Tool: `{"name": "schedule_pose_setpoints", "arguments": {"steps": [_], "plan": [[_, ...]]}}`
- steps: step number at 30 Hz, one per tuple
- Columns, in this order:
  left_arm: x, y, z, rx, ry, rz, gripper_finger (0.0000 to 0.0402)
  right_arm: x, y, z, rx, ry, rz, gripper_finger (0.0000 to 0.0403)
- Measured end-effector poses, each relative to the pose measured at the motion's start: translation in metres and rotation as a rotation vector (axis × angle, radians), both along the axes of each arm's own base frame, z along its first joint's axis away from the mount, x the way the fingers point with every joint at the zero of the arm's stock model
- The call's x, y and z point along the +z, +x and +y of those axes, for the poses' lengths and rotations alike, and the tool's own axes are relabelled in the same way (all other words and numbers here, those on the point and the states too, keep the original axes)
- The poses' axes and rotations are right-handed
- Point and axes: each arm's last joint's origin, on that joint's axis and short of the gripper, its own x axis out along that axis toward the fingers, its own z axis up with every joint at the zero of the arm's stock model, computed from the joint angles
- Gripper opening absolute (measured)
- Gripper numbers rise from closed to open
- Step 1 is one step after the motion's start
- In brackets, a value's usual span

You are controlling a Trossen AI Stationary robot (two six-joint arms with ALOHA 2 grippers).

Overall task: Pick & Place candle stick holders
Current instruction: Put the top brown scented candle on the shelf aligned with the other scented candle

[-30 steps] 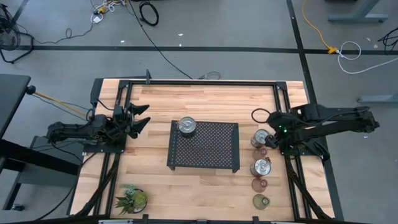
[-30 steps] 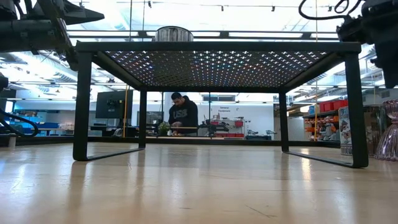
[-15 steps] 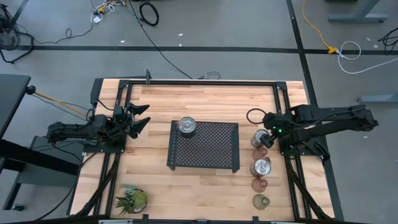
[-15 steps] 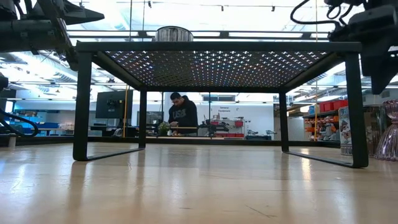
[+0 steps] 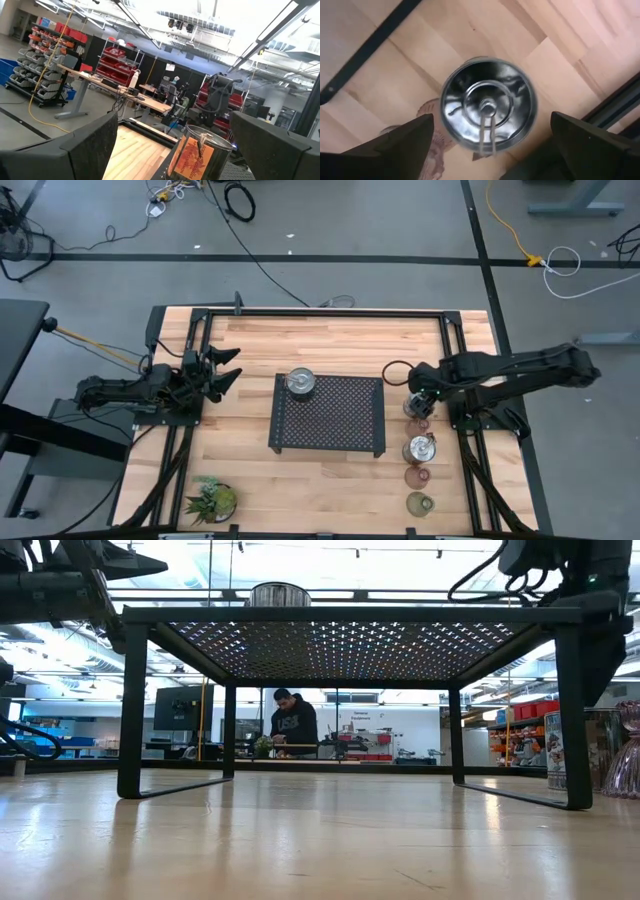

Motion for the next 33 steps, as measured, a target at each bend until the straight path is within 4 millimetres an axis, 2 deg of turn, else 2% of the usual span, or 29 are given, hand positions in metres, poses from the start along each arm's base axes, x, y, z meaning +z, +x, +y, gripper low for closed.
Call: {"name": "schedule_pose_setpoints", "arguments": {"steps": [10,20,33], "plan": [[0.0,0.0,0.0,0.005,0.014,0.006,0.0385,-0.008,0.009,0.0,0.043,-0.01,0.028,0.0398],[0.0,0.0,0.0,0.007,0.021,0.01,0.0385,-0.04,0.003,0.001,0.047,0.046,0.05,0.0398],[0.0,0.0,0.001,0.048,0.035,0.021,0.0385,-0.041,0.009,0.001,0.047,0.015,-0.014,0.0398]]}}
